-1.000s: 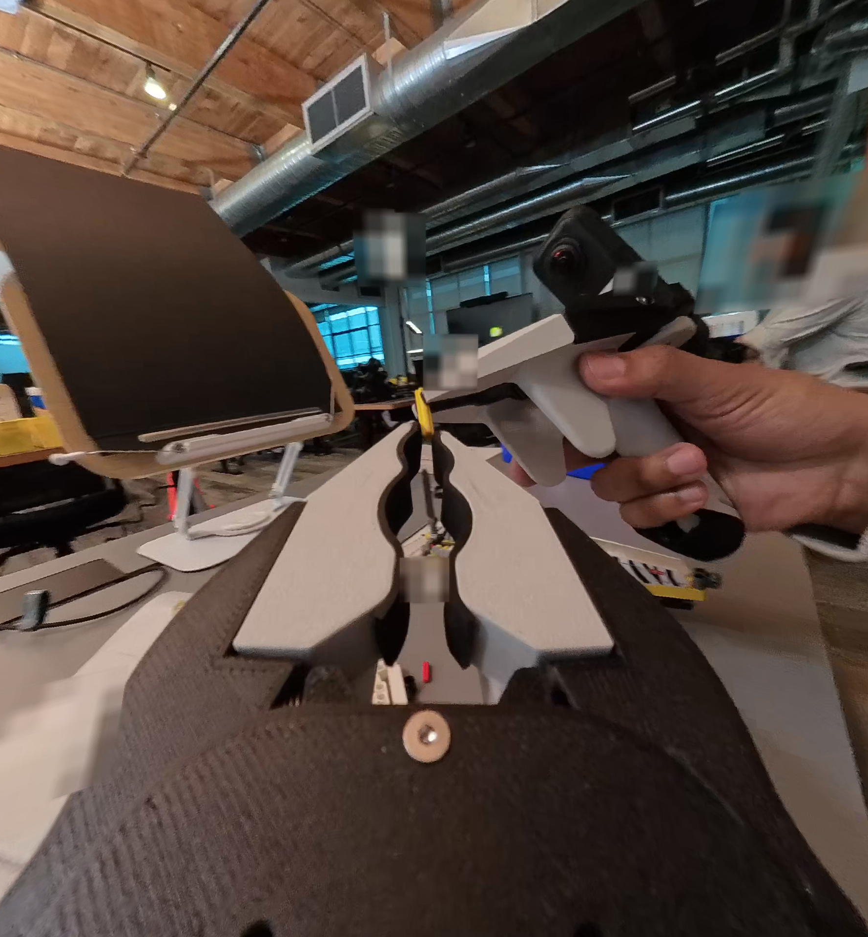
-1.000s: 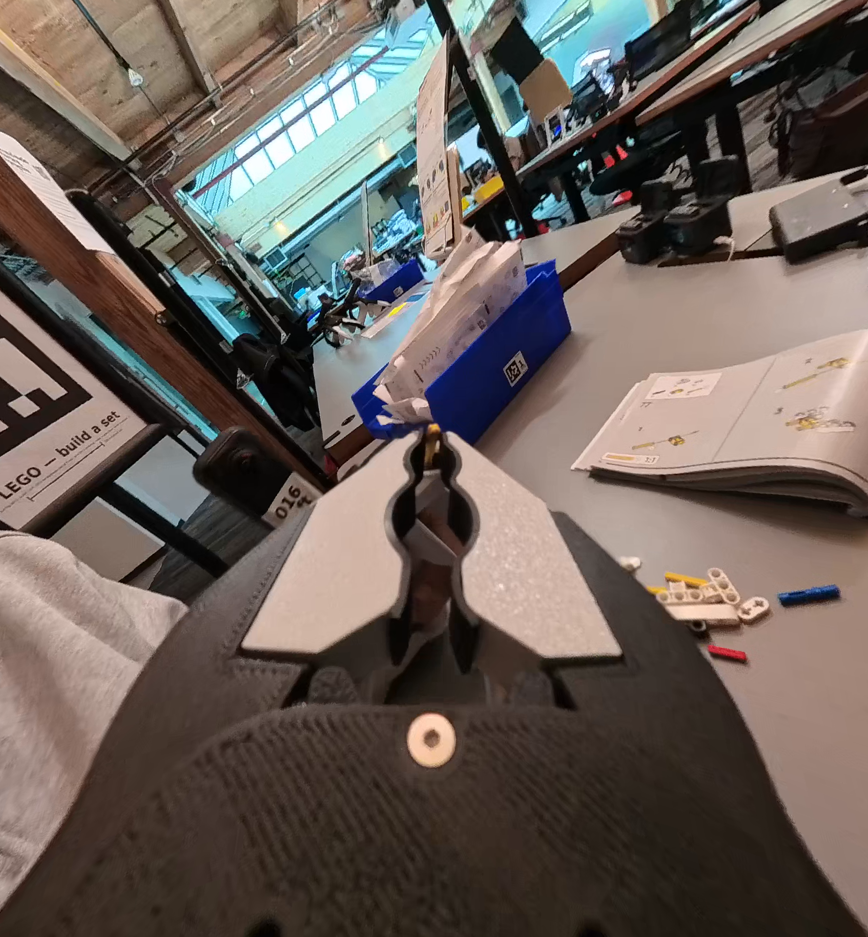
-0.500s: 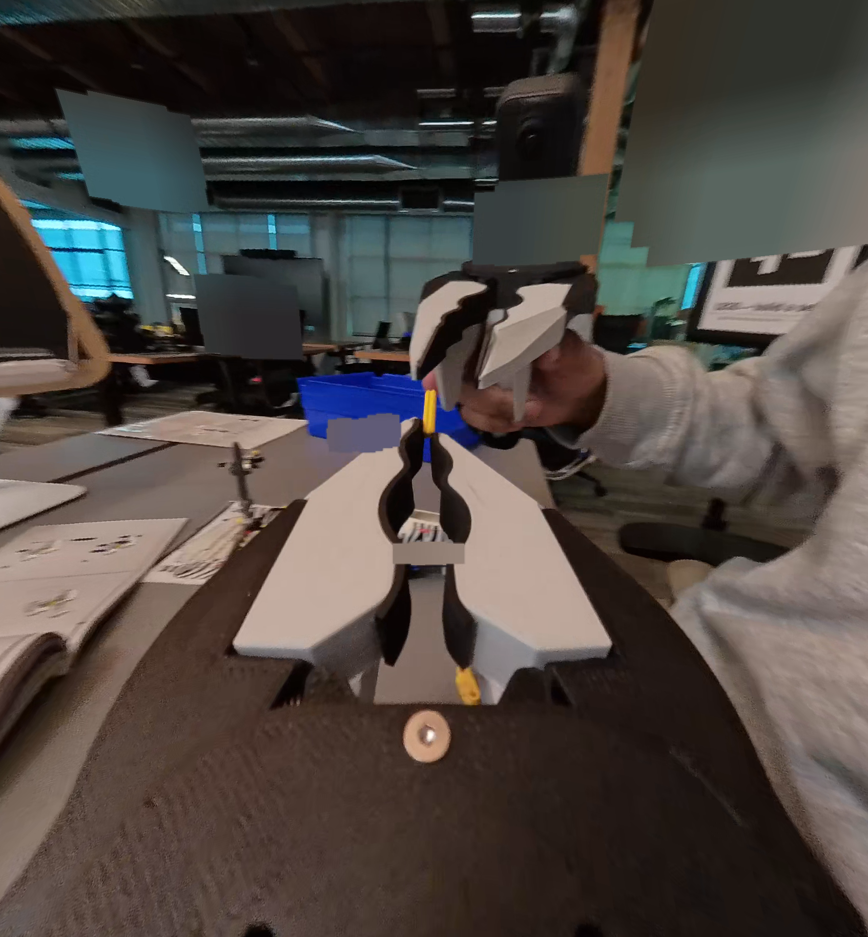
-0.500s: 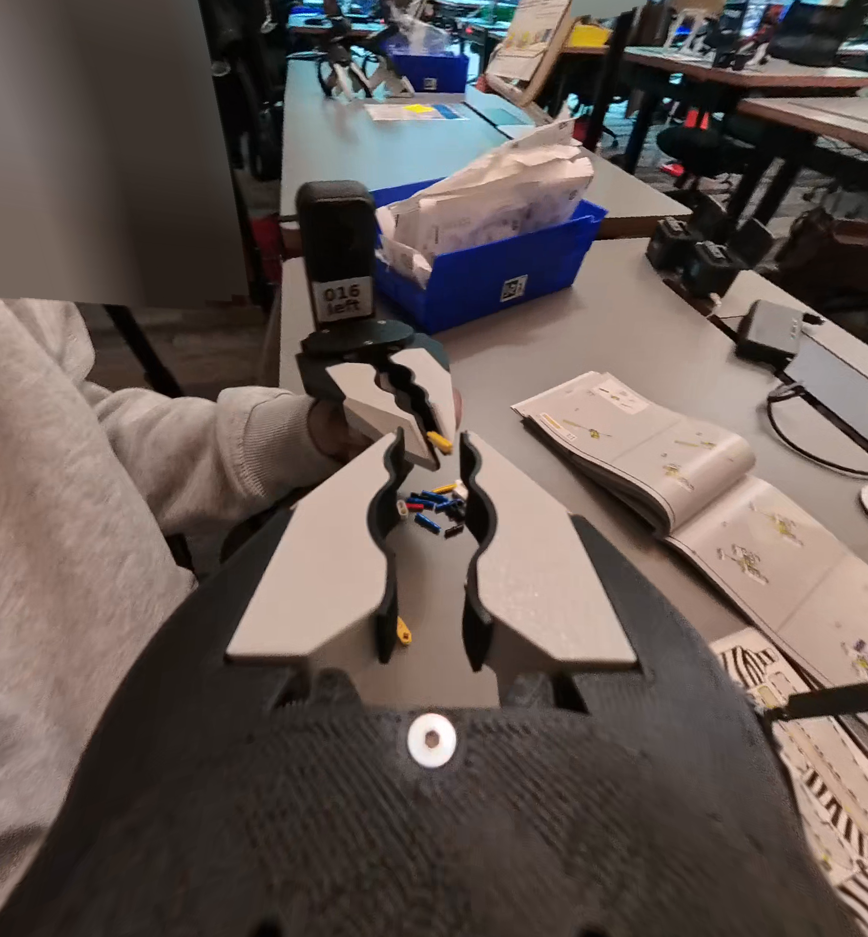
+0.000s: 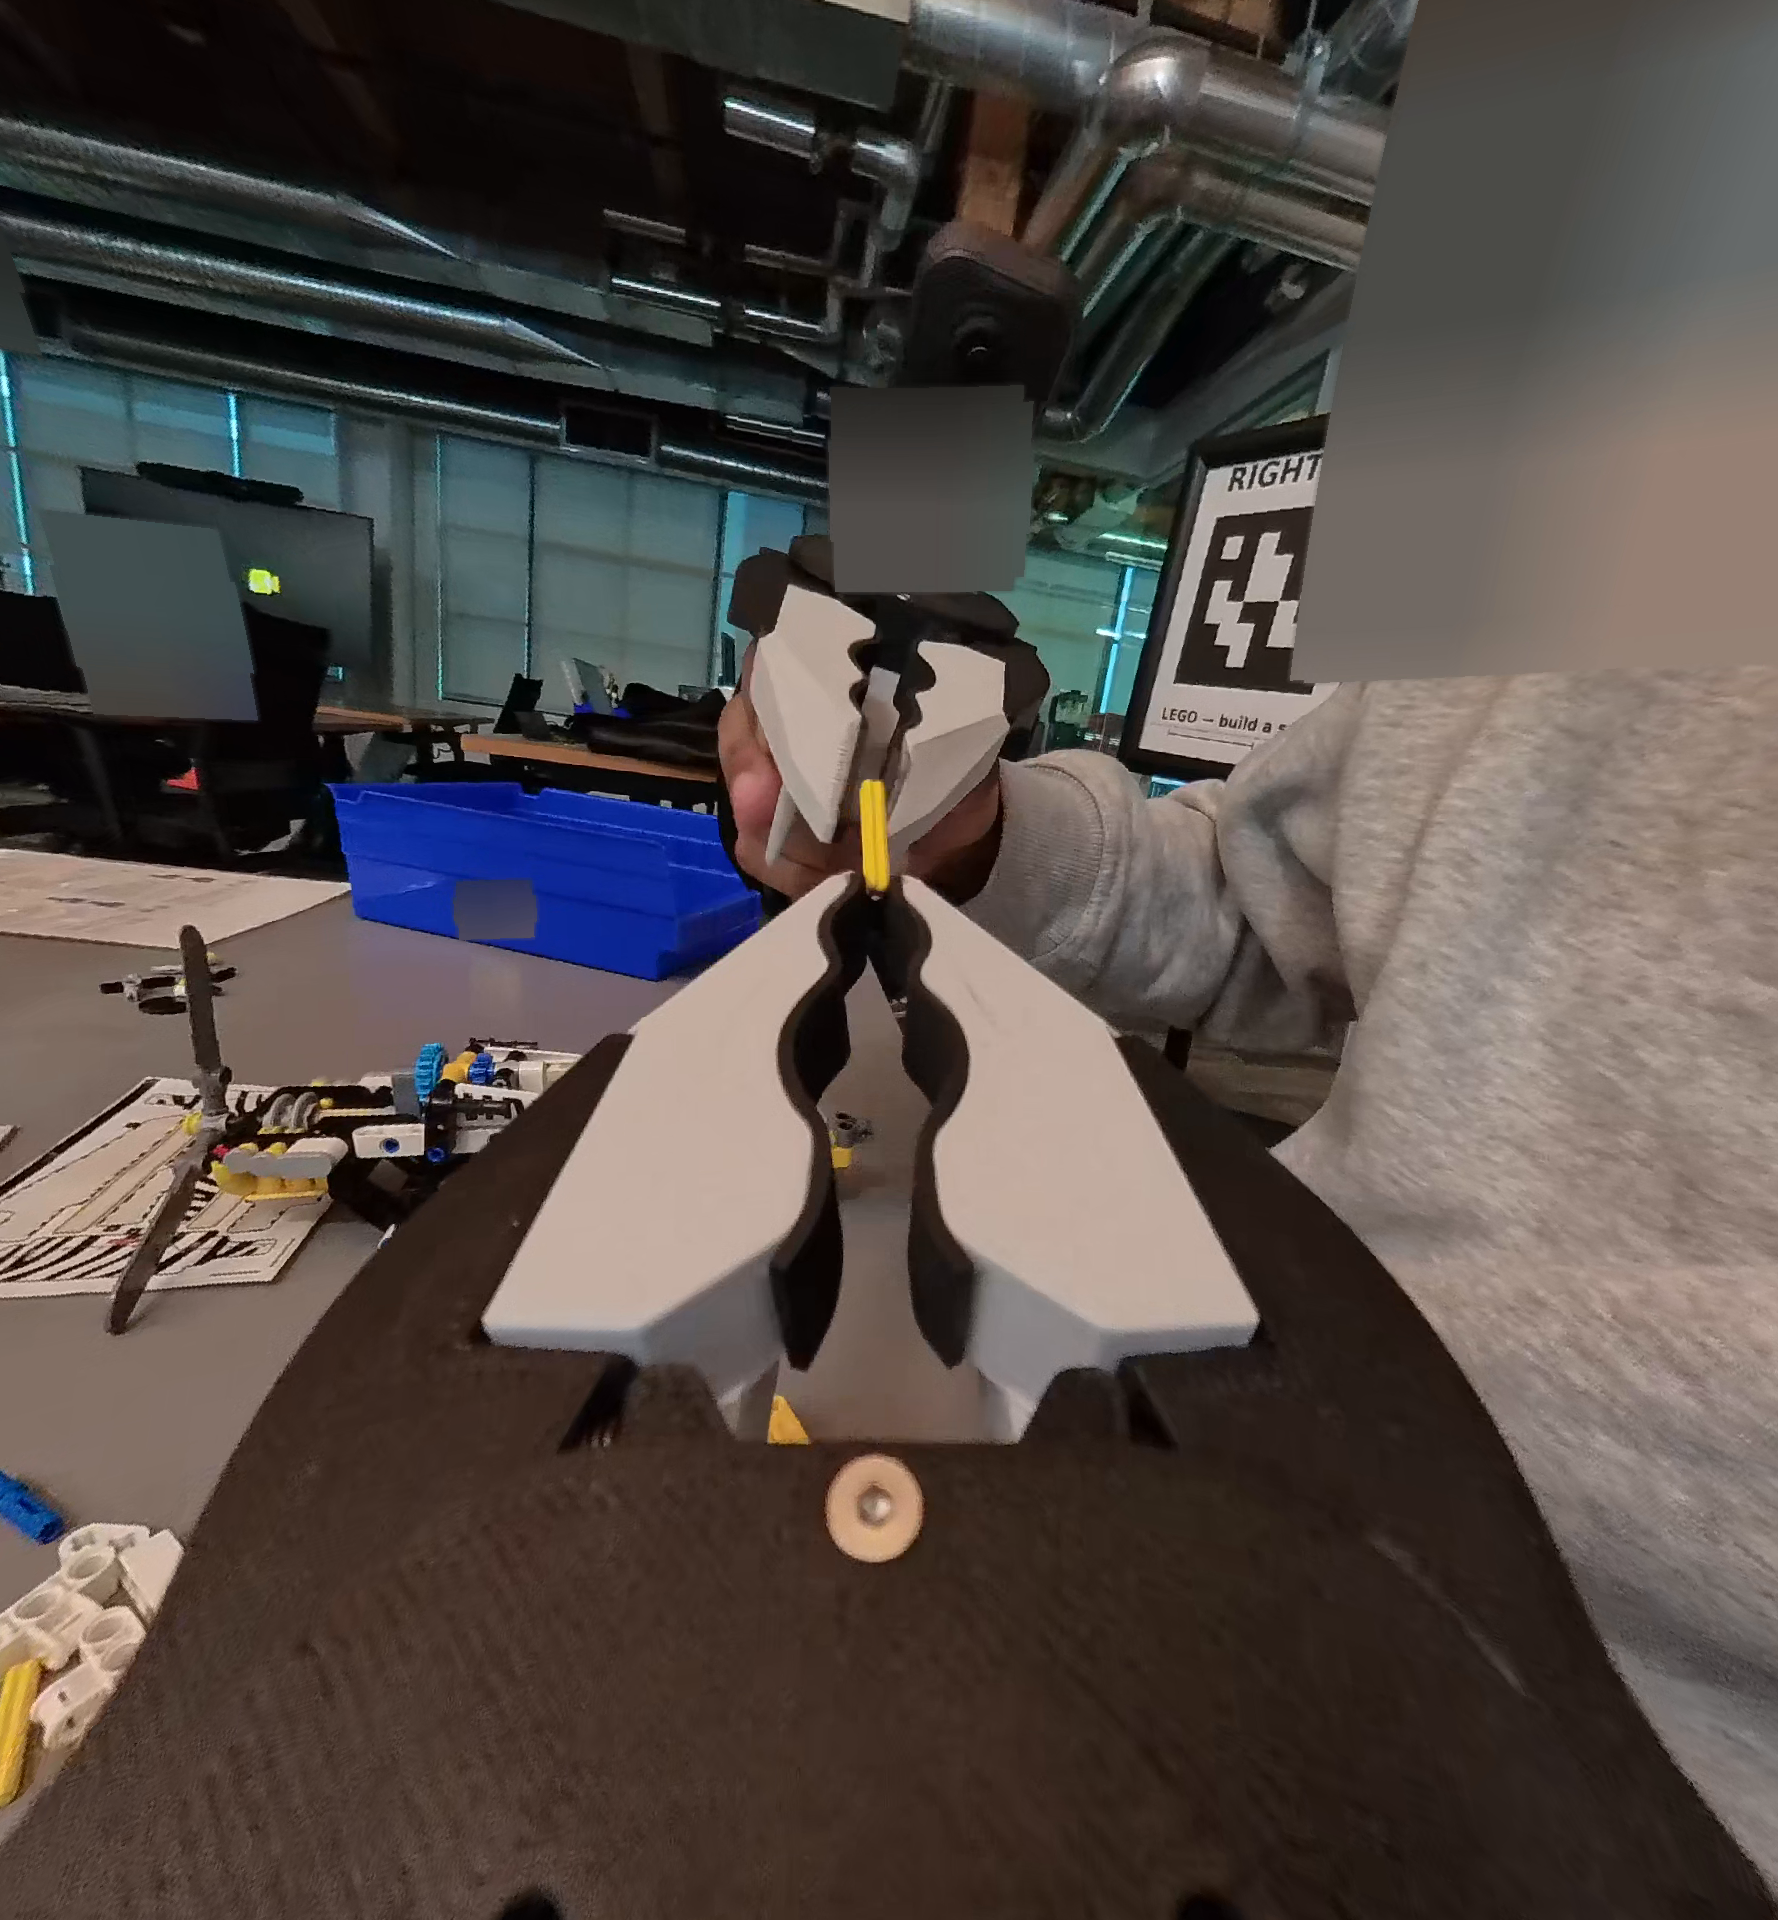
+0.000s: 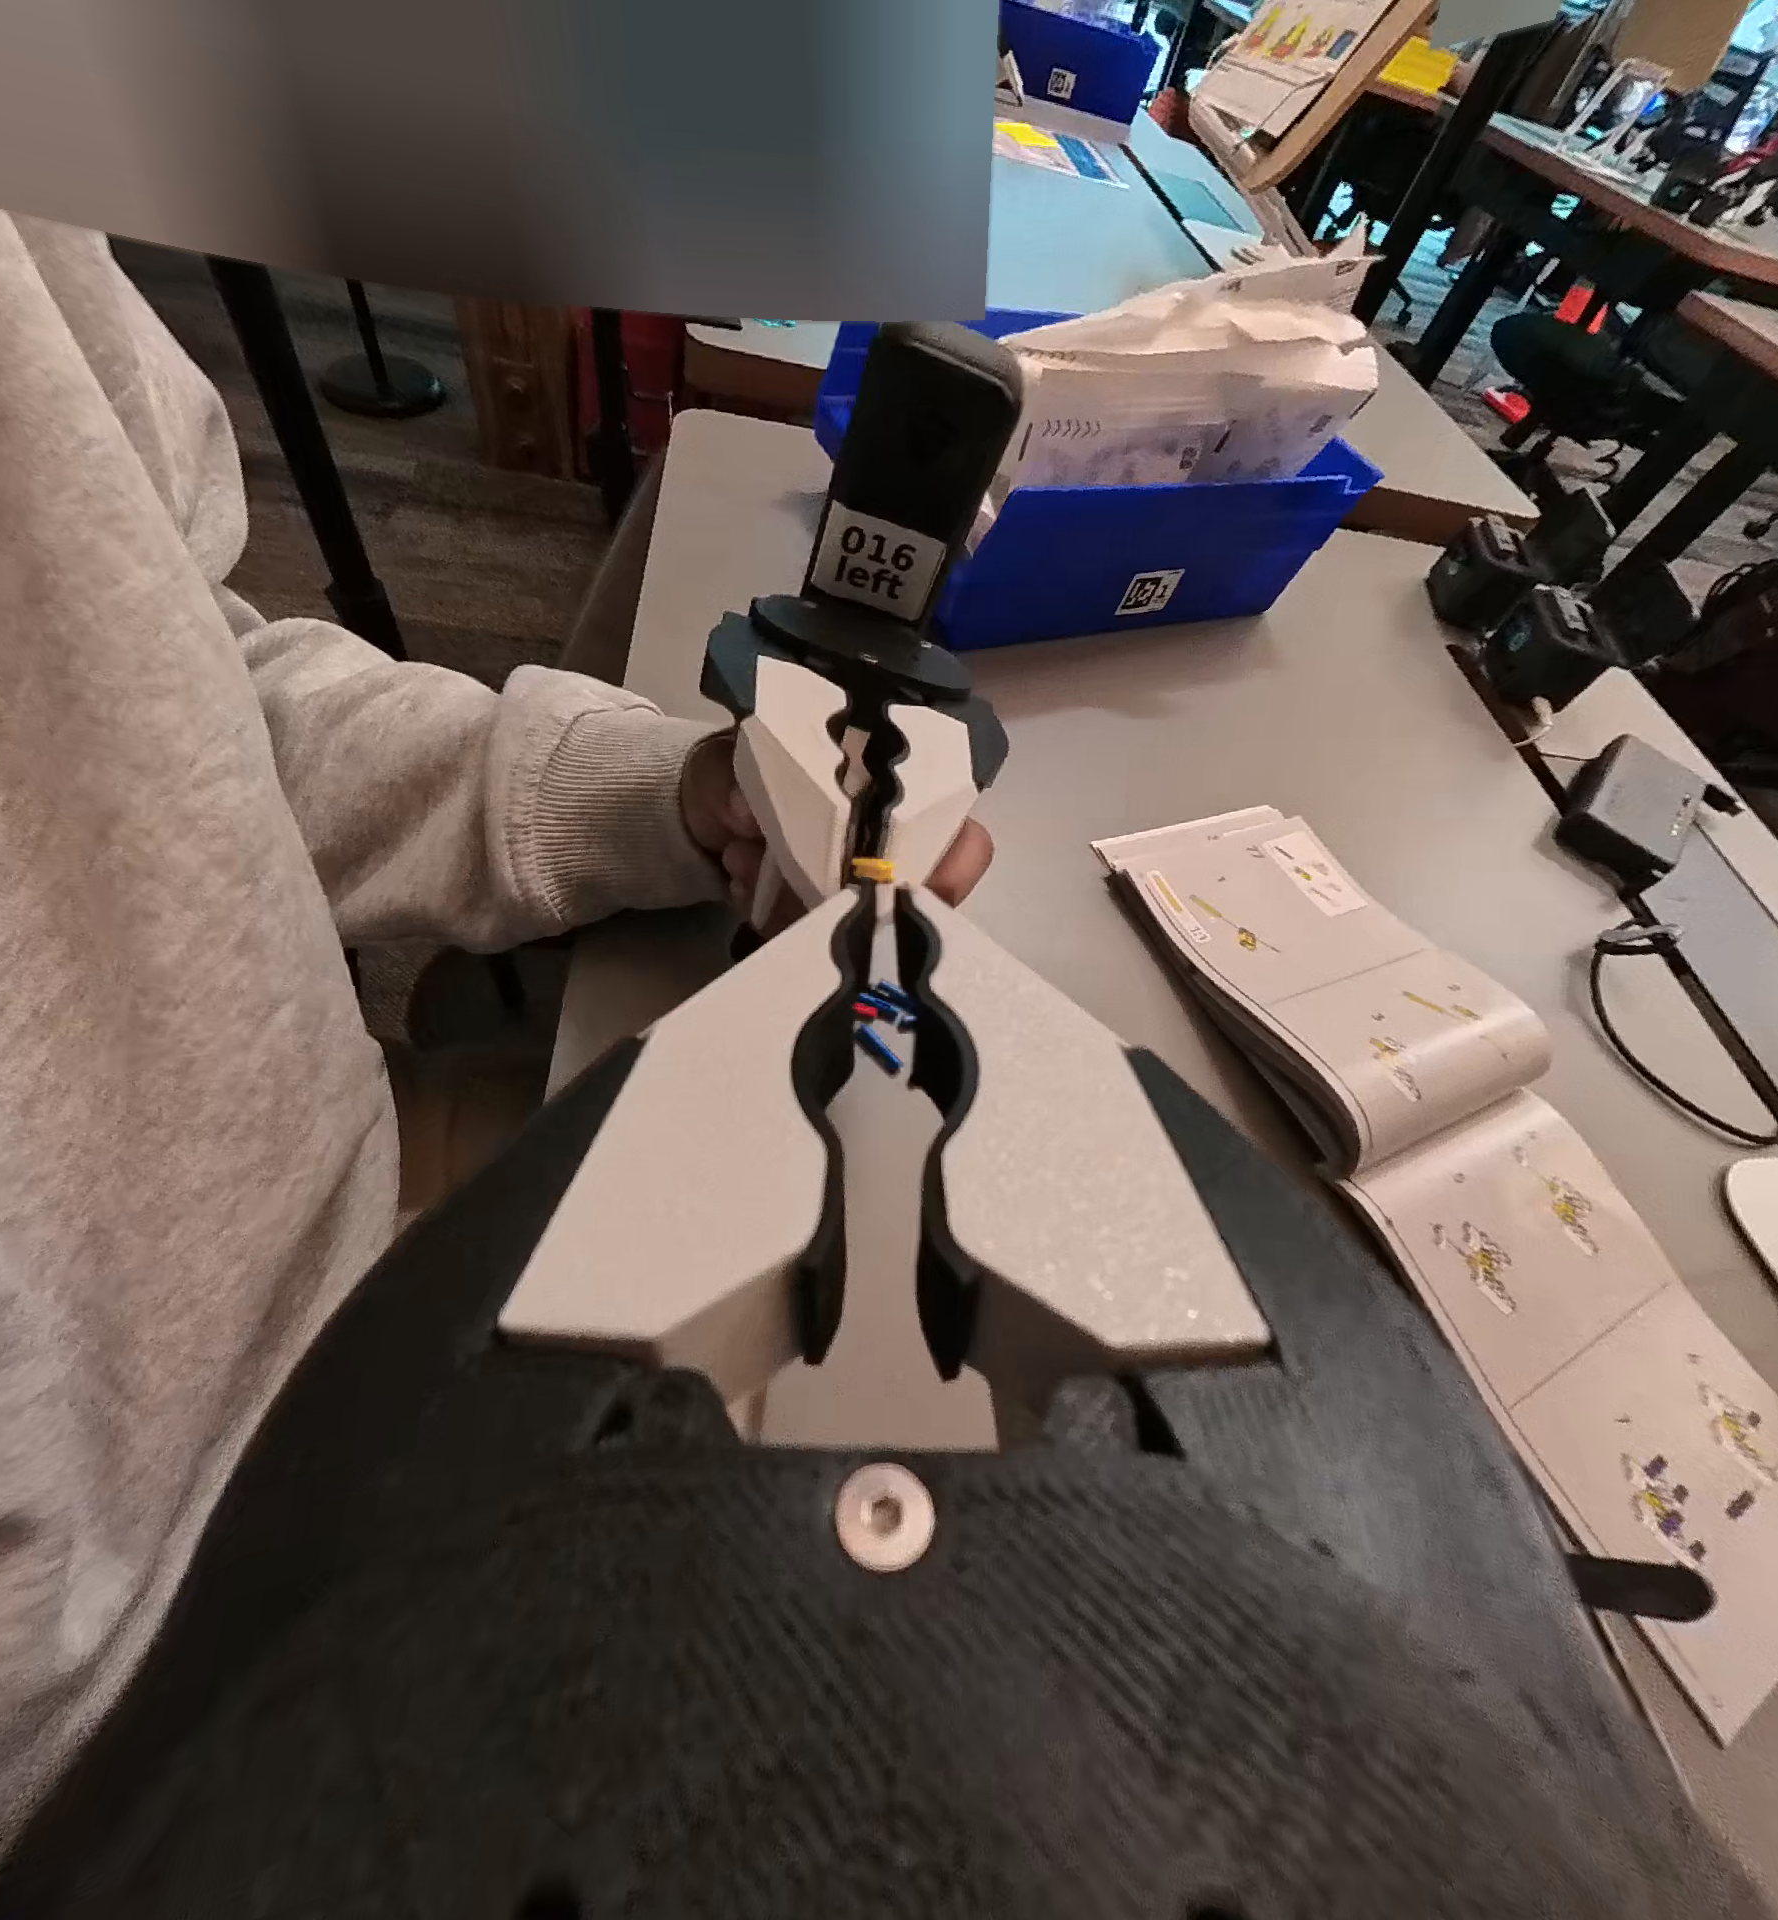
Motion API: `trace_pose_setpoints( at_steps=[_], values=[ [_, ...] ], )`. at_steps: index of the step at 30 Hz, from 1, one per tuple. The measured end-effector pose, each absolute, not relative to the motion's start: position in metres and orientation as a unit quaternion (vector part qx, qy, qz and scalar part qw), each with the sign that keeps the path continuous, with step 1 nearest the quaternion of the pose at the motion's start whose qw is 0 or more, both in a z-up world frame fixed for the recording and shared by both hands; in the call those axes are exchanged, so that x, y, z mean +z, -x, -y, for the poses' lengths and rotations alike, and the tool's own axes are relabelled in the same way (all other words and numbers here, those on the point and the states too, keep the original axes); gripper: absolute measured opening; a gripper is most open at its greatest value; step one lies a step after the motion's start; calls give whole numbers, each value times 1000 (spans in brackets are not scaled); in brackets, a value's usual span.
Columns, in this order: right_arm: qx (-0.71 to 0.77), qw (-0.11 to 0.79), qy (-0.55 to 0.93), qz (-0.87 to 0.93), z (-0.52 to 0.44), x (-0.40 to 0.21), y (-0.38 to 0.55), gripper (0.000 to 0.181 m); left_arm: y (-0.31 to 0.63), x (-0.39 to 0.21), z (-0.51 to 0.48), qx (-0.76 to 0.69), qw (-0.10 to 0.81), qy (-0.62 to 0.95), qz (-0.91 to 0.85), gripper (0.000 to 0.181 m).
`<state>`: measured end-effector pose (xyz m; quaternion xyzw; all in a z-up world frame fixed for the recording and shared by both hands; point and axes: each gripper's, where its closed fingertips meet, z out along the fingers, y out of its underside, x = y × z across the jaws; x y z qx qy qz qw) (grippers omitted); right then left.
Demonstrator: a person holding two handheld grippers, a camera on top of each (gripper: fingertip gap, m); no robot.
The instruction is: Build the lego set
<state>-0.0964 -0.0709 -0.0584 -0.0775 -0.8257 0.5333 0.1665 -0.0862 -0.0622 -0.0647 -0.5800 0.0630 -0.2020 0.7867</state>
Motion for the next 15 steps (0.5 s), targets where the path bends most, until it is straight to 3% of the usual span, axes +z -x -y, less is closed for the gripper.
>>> trace_pose_setpoints(
  at_steps=[9,15],
  values=[
    [515,155,55,841,69,-63,89,8,78,-70,60,-226,769,593,-79,0],
    [481,146,28,864,66,-68,79,3,71,-77,55,-237,751,609,-90,0]
  ],
)
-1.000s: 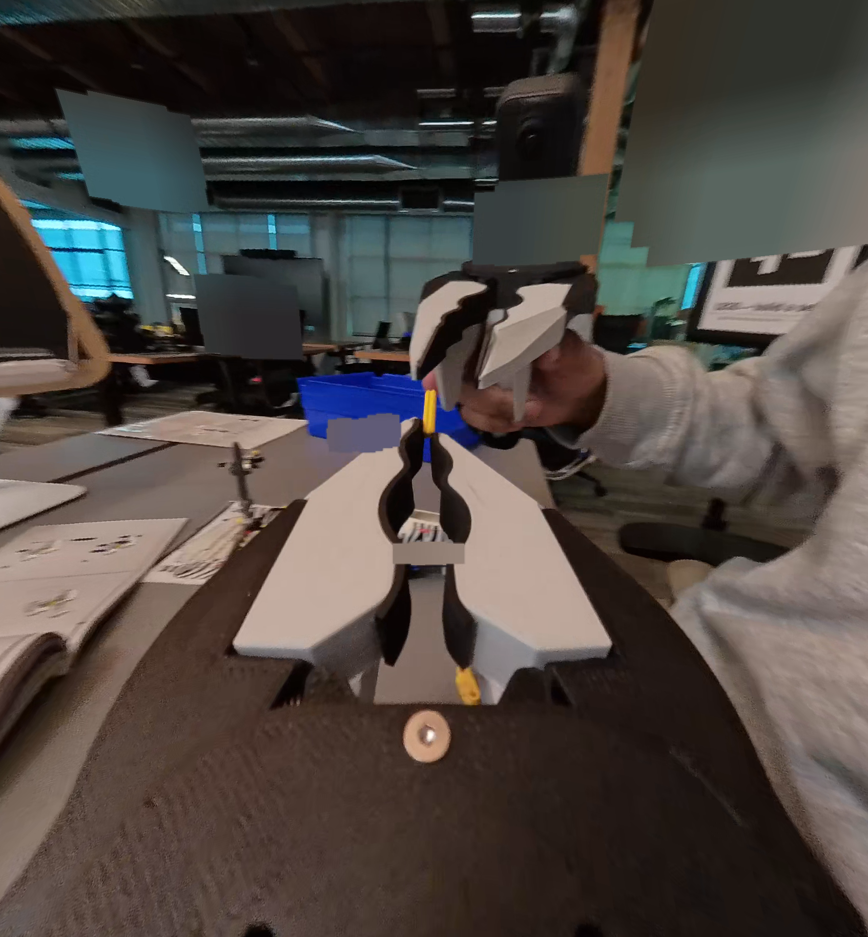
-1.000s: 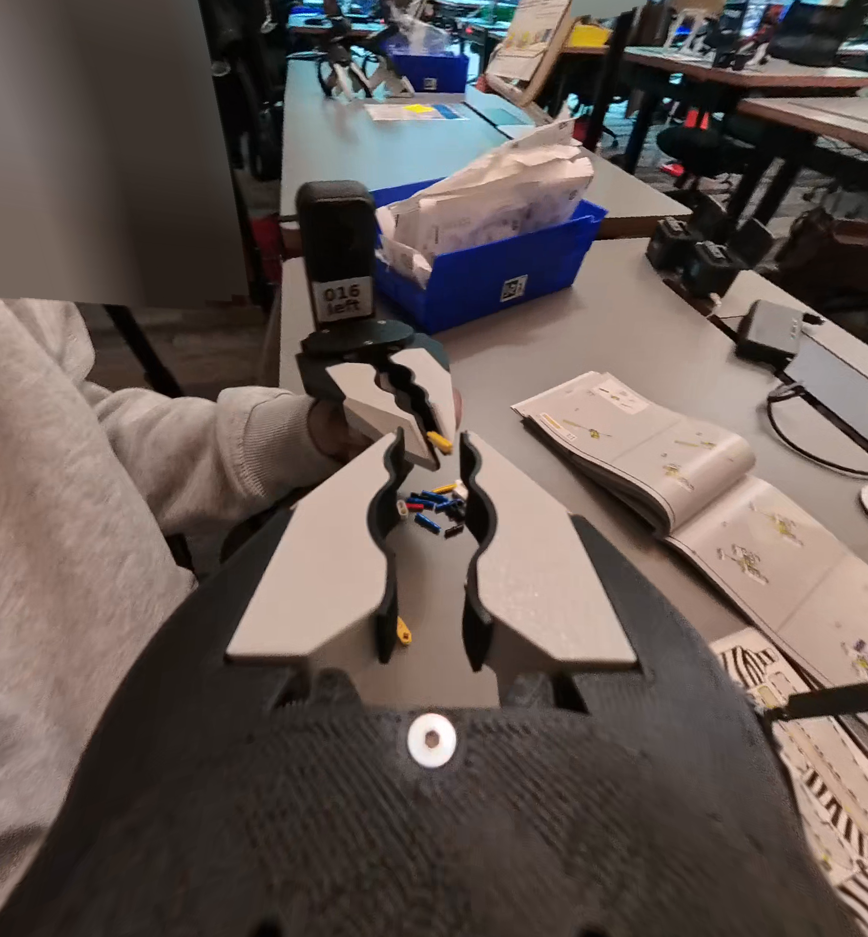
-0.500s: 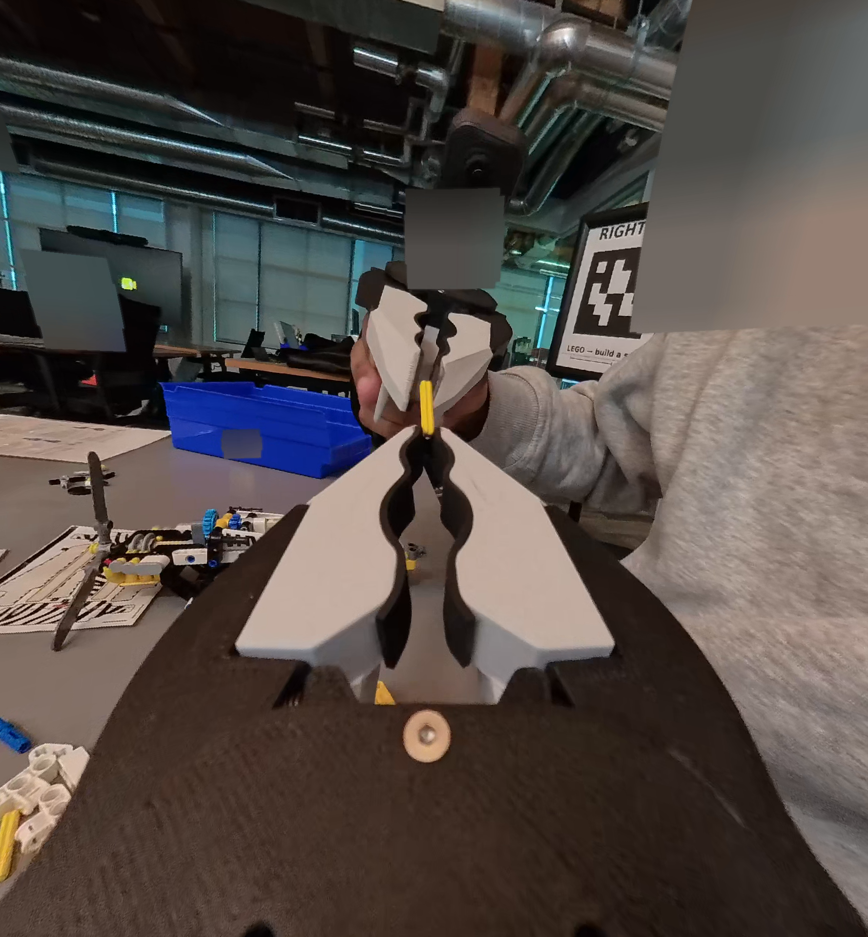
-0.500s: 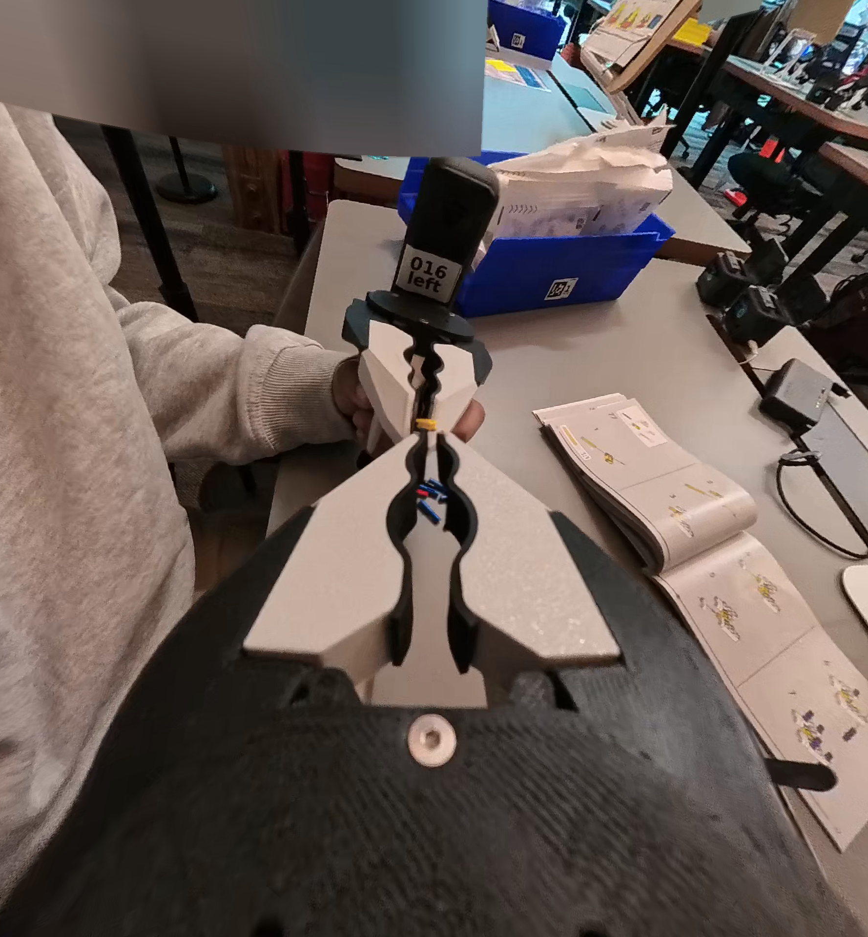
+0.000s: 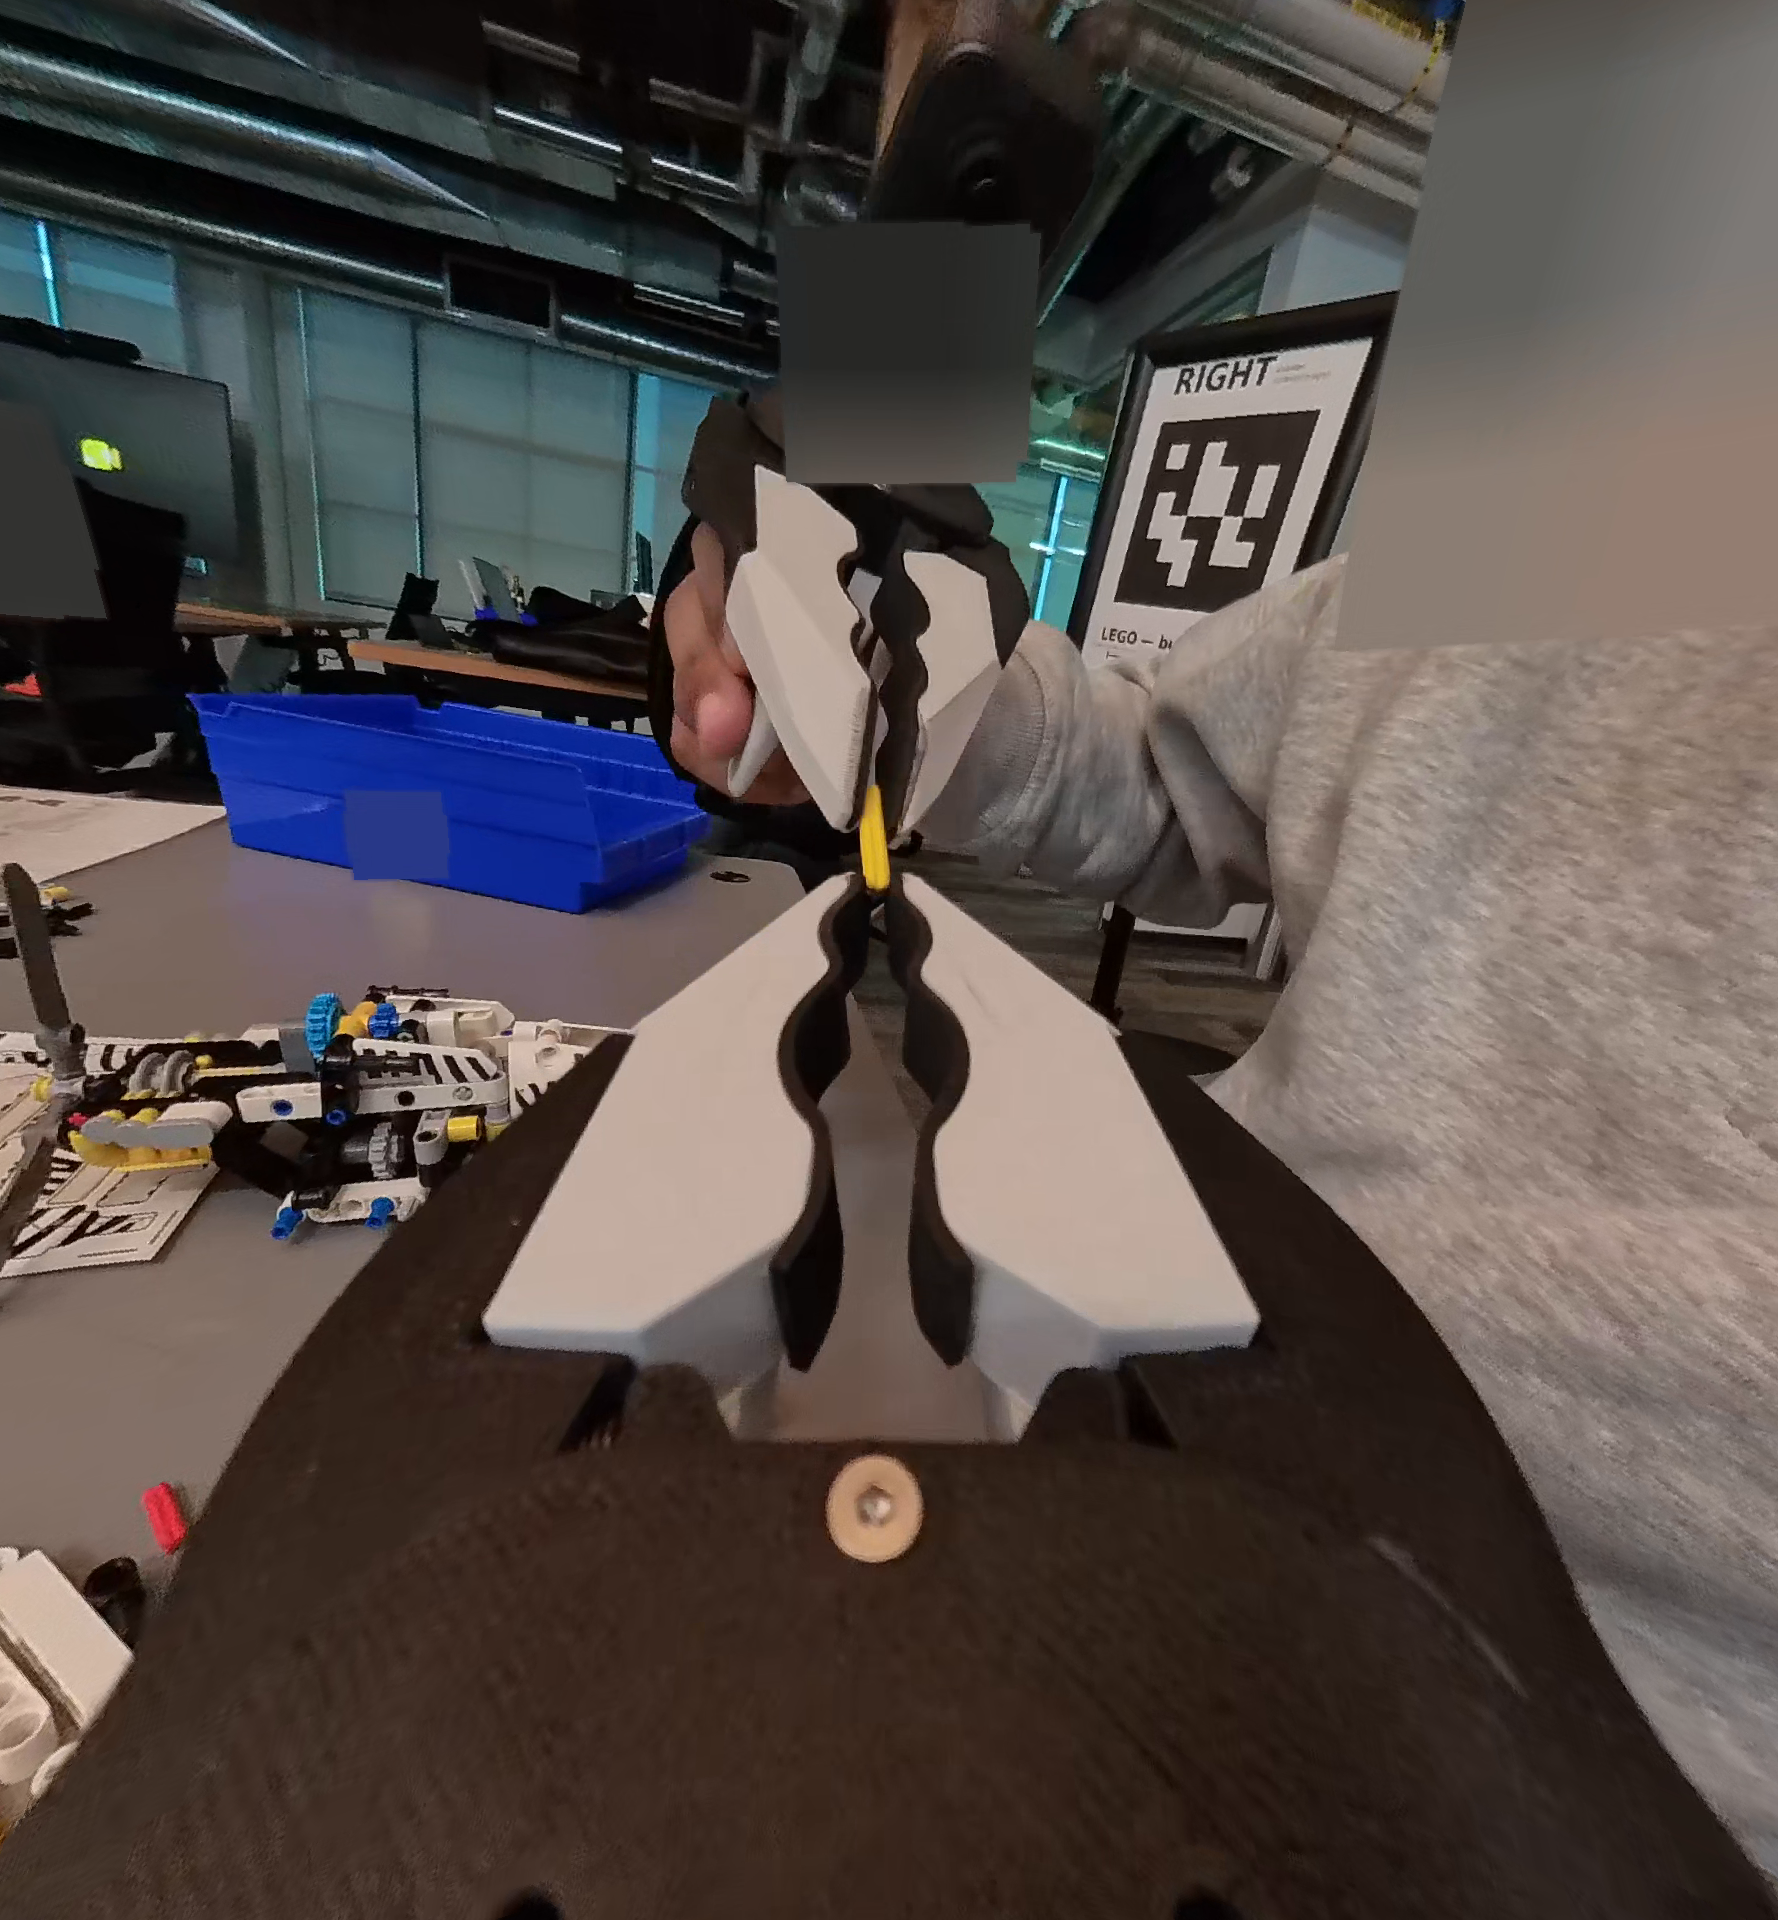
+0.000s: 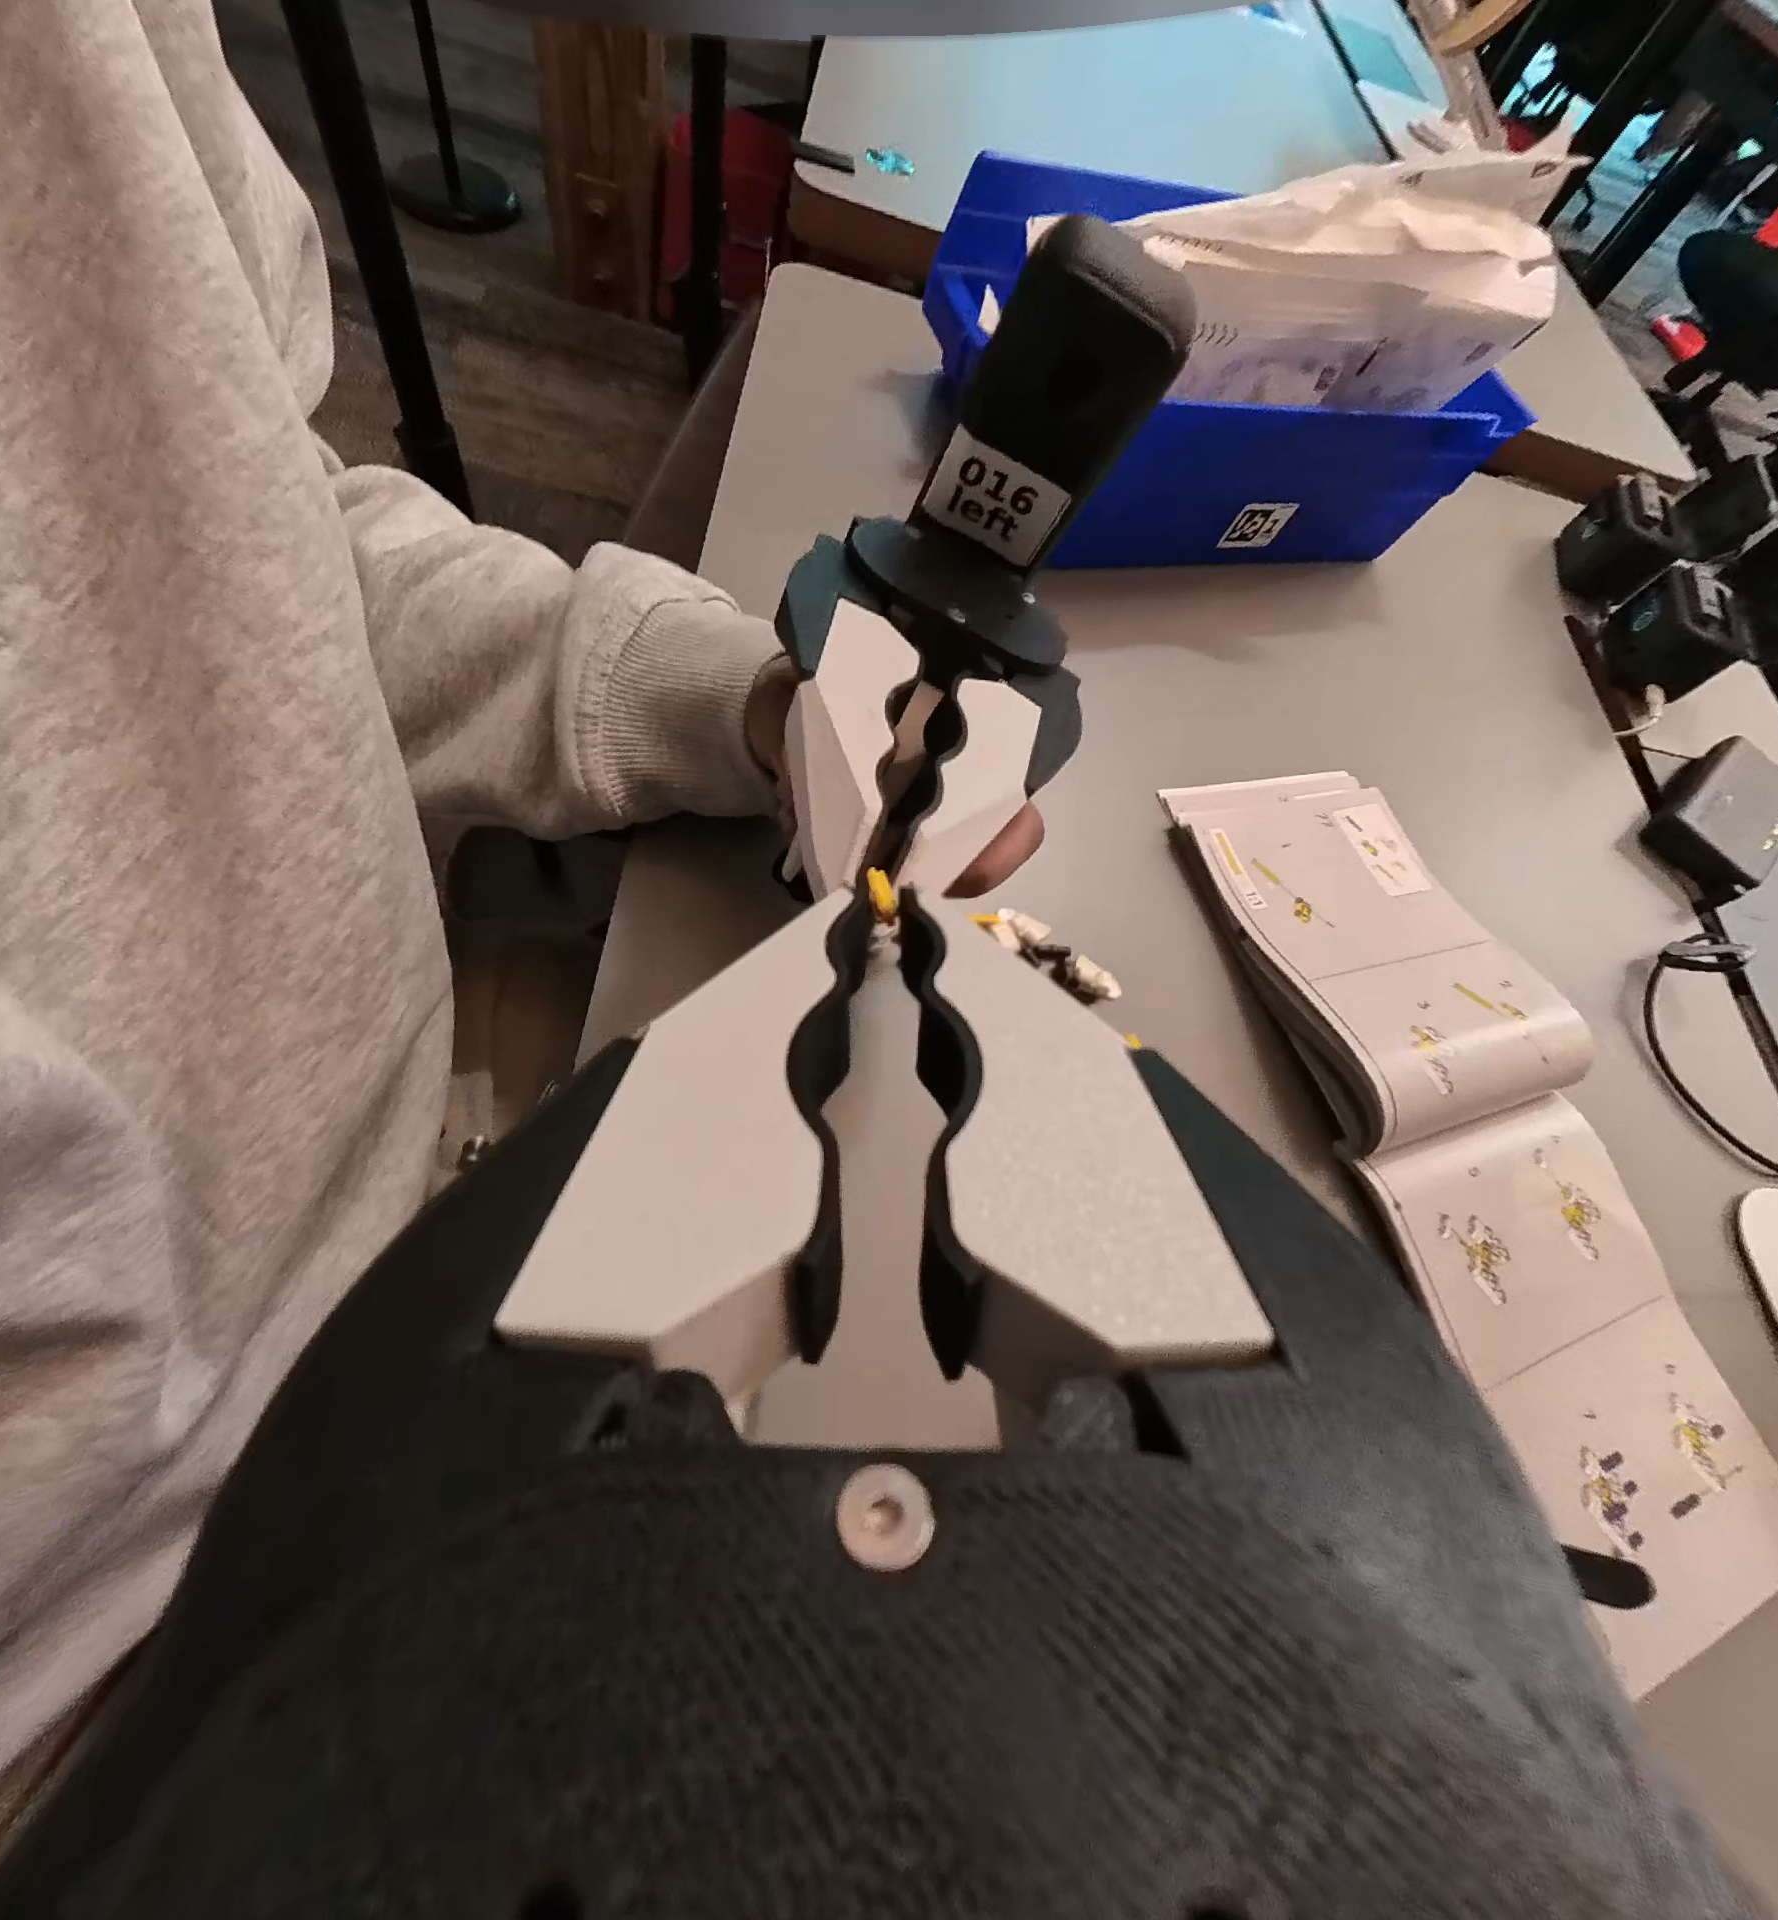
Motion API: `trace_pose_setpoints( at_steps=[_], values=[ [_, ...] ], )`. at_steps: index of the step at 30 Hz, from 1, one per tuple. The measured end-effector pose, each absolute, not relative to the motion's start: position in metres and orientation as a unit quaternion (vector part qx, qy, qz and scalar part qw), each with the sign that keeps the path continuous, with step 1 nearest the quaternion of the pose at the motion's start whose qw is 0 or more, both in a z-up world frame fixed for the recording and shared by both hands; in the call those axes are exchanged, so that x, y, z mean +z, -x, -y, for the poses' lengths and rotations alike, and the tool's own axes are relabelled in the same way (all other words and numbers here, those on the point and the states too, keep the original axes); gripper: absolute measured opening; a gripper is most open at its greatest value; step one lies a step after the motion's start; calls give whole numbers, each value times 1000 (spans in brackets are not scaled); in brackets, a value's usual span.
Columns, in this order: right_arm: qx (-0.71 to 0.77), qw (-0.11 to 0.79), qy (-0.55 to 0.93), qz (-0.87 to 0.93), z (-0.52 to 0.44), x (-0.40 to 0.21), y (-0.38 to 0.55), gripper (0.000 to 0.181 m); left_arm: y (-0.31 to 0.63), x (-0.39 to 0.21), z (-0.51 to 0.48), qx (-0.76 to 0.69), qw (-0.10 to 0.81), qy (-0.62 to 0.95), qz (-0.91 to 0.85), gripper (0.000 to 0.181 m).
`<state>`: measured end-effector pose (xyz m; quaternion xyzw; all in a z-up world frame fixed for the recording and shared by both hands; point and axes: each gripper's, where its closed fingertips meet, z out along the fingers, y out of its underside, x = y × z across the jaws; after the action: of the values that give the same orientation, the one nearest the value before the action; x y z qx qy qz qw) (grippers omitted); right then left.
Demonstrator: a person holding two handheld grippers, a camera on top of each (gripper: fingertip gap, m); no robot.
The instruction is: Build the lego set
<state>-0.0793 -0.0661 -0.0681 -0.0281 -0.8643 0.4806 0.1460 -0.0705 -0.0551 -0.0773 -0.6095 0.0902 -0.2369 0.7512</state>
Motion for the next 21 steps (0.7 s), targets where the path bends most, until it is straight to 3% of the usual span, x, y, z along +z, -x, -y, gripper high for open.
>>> trace_pose_setpoints(
  at_steps=[14,21],
  values=[
    [463,129,24,877,67,-69,74,2,67,-77,56,-241,750,607,-100,0],
    [424,164,79,887,53,-79,100,2,98,-86,44,-140,758,636,-30,1]
  ],
)
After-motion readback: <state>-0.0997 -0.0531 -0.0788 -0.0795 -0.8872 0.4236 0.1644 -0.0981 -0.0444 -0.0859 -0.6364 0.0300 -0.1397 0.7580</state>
